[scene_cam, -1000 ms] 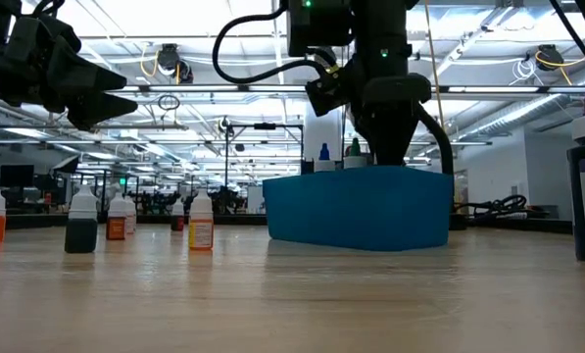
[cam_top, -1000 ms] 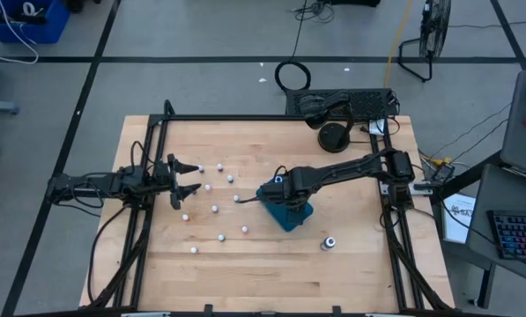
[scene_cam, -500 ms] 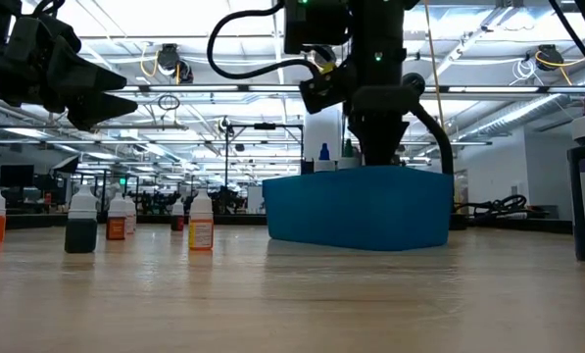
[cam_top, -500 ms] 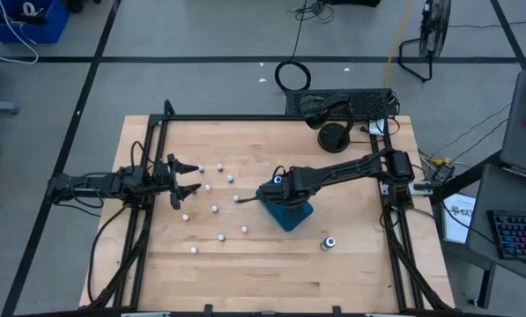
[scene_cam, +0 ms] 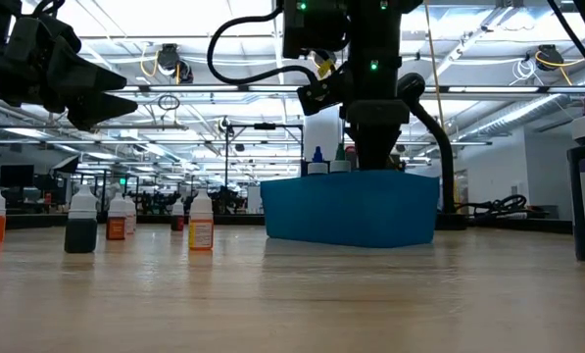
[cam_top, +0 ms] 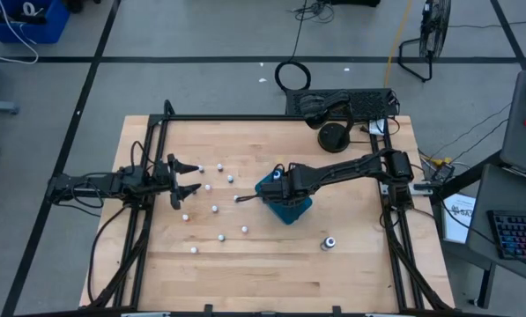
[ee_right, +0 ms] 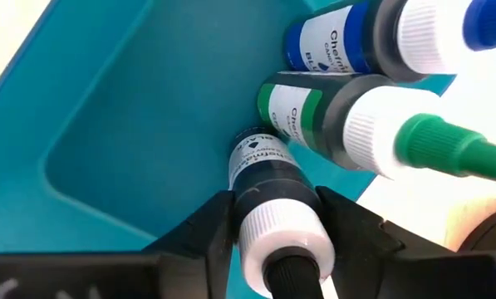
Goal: Pick & Place food coloring
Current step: Put the large black food coloring bottle into the blue container, then put the large purple food coloring bottle into the blue container
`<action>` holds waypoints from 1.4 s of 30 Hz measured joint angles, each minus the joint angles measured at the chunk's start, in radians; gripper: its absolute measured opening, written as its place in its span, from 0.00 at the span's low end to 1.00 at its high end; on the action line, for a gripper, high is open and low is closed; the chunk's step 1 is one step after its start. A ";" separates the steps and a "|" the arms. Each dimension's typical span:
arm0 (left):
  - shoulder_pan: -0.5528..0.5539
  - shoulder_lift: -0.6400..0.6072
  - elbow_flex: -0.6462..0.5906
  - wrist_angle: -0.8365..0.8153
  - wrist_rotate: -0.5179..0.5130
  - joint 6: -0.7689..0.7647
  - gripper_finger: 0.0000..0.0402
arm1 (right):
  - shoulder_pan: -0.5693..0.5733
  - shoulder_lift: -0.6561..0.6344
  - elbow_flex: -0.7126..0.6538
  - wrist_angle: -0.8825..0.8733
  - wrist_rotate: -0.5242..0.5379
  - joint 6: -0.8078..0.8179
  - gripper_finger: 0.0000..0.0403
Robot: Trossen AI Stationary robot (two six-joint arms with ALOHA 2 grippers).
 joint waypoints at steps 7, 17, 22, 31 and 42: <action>0.000 0.000 0.000 0.000 0.000 0.000 0.77 | 0.000 0.002 -0.003 0.001 -0.011 0.002 0.64; 0.000 0.000 0.000 0.000 0.000 0.000 0.77 | 0.000 -0.019 -0.002 -0.020 -0.009 0.020 0.65; 0.000 0.000 0.000 0.000 0.000 0.000 0.77 | -0.008 -0.076 -0.001 -0.064 -0.008 0.056 0.63; 0.000 0.000 0.000 0.000 0.000 0.000 0.77 | 0.006 -0.255 0.000 -0.264 -0.223 0.402 0.62; 0.000 0.000 0.000 0.000 0.000 0.000 0.77 | 0.284 -0.313 0.001 -0.300 -0.322 0.801 0.62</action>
